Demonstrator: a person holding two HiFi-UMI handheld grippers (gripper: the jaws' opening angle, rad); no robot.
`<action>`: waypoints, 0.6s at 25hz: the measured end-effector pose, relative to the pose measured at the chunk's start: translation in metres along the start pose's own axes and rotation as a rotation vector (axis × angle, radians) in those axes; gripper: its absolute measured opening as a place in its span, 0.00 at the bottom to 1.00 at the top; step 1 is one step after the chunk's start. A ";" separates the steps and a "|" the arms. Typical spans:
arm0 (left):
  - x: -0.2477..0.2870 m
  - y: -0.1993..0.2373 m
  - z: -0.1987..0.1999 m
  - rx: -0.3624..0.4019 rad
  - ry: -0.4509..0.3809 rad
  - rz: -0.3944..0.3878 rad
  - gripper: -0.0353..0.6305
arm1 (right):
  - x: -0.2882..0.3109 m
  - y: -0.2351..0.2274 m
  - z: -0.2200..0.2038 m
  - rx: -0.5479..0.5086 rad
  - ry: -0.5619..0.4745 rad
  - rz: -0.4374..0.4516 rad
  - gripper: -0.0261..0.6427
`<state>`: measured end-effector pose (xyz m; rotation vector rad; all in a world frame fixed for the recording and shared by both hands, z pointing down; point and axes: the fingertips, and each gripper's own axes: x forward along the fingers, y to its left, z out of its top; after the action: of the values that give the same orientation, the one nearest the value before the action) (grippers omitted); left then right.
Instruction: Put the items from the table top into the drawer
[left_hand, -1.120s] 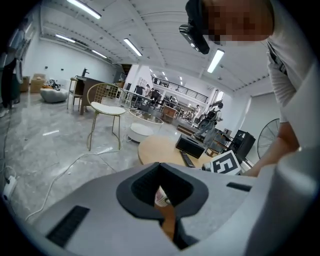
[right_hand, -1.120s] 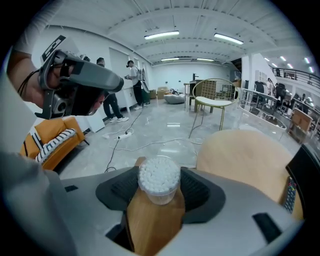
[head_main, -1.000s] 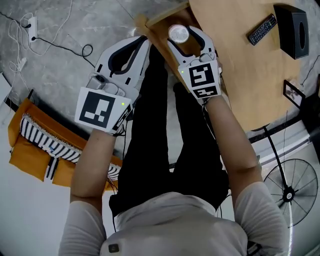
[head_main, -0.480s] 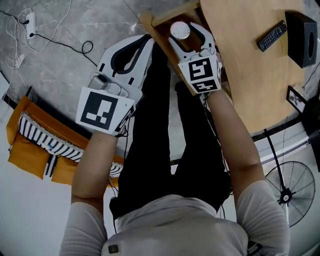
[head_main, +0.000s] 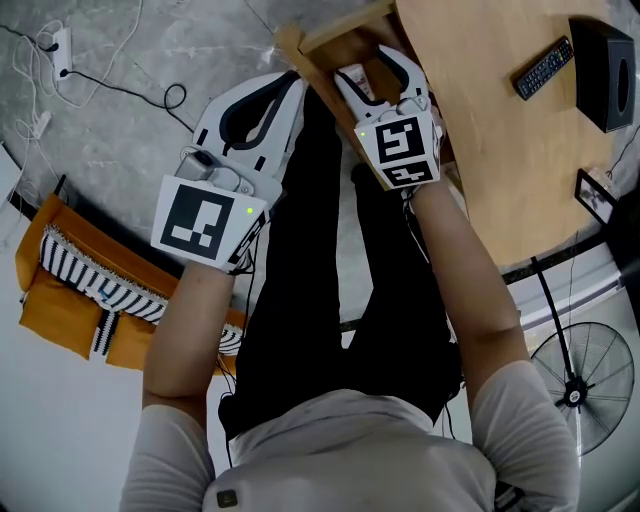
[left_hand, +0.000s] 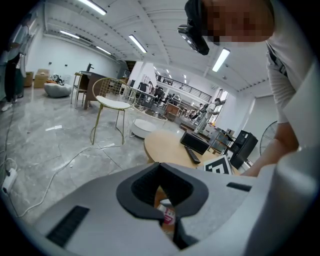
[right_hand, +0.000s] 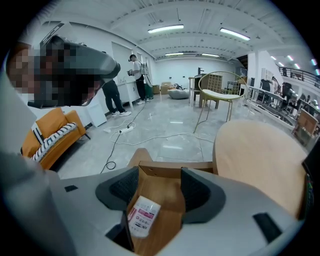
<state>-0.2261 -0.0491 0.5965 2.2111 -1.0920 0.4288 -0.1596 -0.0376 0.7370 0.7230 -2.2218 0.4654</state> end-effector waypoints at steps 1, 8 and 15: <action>0.000 -0.003 0.002 0.003 -0.002 -0.002 0.07 | -0.004 -0.001 0.002 0.001 -0.006 -0.002 0.46; -0.001 -0.034 0.035 0.041 -0.018 -0.026 0.07 | -0.052 -0.015 0.027 0.027 -0.064 -0.043 0.46; -0.009 -0.088 0.102 0.113 -0.058 -0.071 0.07 | -0.146 -0.040 0.088 0.062 -0.174 -0.119 0.40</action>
<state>-0.1605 -0.0708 0.4805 2.3671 -1.0382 0.4076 -0.0990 -0.0631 0.5745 0.9549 -2.3172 0.4282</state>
